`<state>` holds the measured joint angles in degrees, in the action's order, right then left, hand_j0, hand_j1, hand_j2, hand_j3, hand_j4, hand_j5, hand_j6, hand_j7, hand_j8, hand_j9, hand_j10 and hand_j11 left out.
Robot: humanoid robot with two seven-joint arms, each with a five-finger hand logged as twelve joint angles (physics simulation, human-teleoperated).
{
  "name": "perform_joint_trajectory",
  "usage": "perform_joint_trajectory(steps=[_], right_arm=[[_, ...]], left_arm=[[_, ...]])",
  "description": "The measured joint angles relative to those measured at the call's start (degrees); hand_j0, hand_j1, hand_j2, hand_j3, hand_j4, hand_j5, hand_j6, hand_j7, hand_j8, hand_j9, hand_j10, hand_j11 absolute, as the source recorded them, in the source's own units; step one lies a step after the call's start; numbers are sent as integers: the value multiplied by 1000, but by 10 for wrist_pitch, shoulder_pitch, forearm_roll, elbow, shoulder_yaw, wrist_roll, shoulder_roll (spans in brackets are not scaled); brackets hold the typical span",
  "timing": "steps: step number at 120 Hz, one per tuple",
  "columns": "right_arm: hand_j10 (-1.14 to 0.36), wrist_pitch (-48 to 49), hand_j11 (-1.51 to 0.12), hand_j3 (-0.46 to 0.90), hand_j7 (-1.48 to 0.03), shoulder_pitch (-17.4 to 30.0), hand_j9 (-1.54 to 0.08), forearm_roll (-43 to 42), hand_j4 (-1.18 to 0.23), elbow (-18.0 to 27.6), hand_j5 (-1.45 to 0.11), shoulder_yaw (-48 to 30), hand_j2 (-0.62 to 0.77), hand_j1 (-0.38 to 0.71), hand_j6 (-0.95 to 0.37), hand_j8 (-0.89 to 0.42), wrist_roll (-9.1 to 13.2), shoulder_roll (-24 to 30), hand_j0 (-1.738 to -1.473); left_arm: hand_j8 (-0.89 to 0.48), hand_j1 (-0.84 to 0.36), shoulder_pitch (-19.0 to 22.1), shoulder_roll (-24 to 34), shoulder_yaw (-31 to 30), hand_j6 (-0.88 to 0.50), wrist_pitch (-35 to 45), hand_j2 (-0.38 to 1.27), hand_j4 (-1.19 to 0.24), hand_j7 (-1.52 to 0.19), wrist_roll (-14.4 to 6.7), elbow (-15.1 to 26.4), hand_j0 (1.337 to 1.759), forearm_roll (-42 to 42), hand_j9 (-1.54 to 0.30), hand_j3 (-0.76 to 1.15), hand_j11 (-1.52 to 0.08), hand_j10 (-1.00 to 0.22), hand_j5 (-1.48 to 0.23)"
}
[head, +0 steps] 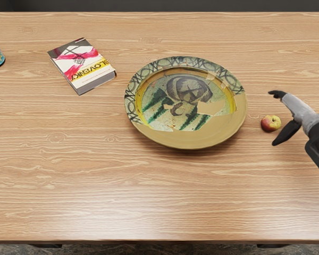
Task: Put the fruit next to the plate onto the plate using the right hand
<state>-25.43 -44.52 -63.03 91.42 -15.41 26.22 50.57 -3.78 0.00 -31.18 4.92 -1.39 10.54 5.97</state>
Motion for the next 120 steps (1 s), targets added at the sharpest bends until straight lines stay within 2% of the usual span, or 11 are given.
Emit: perform_joint_trajectory(steps=[11, 27, 99, 120], right_arm=[[-206, -6, -261, 0, -260, 1, -261, -9, -206, -1, -261, 0, -35, -113, -209, -207, 19, -16, -1658], [-276, -9, -353, 0, -352, 2, -353, -13, -277, -2, -353, 0, -49, -28, -279, -278, 30, -25, -1658], [-386, -4, -498, 0, -497, -2, -498, 0, -387, -65, -498, -1, -71, 107, -388, -386, 36, -67, -1658], [-404, 3, -562, 0, -560, -3, -556, 0, -466, -71, -528, -1, -71, 157, -448, -348, 39, -70, -1658]], left_arm=[[-230, 73, 0, 0, 0, -230, 0, 46, -230, -299, 0, 0, 1658, 0, -299, 0, -299, -230, -299], [-230, 73, 0, 0, 0, -230, 0, 46, -230, -299, 0, 0, 1658, 0, -299, 0, -299, -230, -299], [-230, 73, 0, 0, 0, -230, 0, 46, -230, -299, 0, 0, 1658, 0, -299, 0, -299, -230, -299], [-230, 73, -1, 0, 0, -230, 0, 46, -230, -299, 0, 0, 1658, 0, -299, 0, -299, -230, -299]])
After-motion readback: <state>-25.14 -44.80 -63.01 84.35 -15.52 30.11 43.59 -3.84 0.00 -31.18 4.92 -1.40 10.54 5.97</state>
